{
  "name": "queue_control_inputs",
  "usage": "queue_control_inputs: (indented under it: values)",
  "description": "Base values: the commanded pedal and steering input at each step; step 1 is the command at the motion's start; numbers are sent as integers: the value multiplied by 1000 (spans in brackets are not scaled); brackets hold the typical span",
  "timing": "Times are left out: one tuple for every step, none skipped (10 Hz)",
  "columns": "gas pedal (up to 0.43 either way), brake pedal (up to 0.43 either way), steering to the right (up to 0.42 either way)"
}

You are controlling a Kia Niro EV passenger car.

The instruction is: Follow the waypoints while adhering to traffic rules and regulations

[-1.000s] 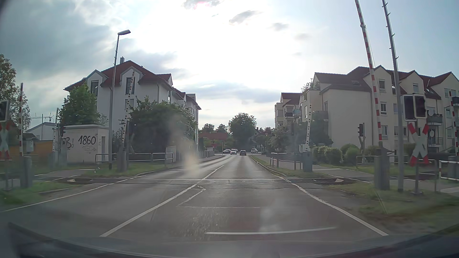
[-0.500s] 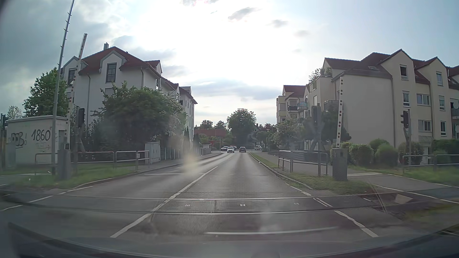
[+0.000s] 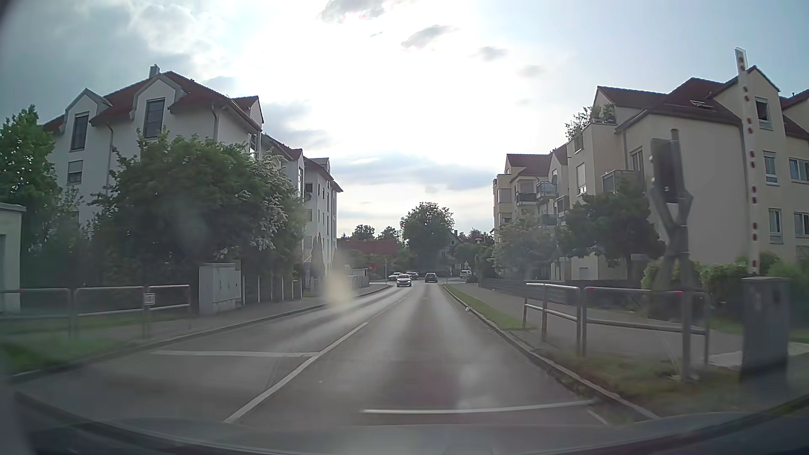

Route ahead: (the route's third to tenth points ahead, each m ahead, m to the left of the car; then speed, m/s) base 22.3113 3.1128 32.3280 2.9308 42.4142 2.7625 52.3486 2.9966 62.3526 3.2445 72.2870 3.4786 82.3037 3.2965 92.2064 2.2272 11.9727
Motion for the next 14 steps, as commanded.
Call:
queue_control_inputs:
  values:
    - [197,0,-6]
    - [209,0,-6]
    - [209,0,-5]
    - [220,0,-4]
    - [240,0,-1]
    - [240,0,1]
    - [240,0,2]
    - [228,0,2]
    - [228,0,2]
    - [209,0,2]
    - [189,0,2]
    - [189,0,2]
    - [177,0,1]
    - [177,0,2]
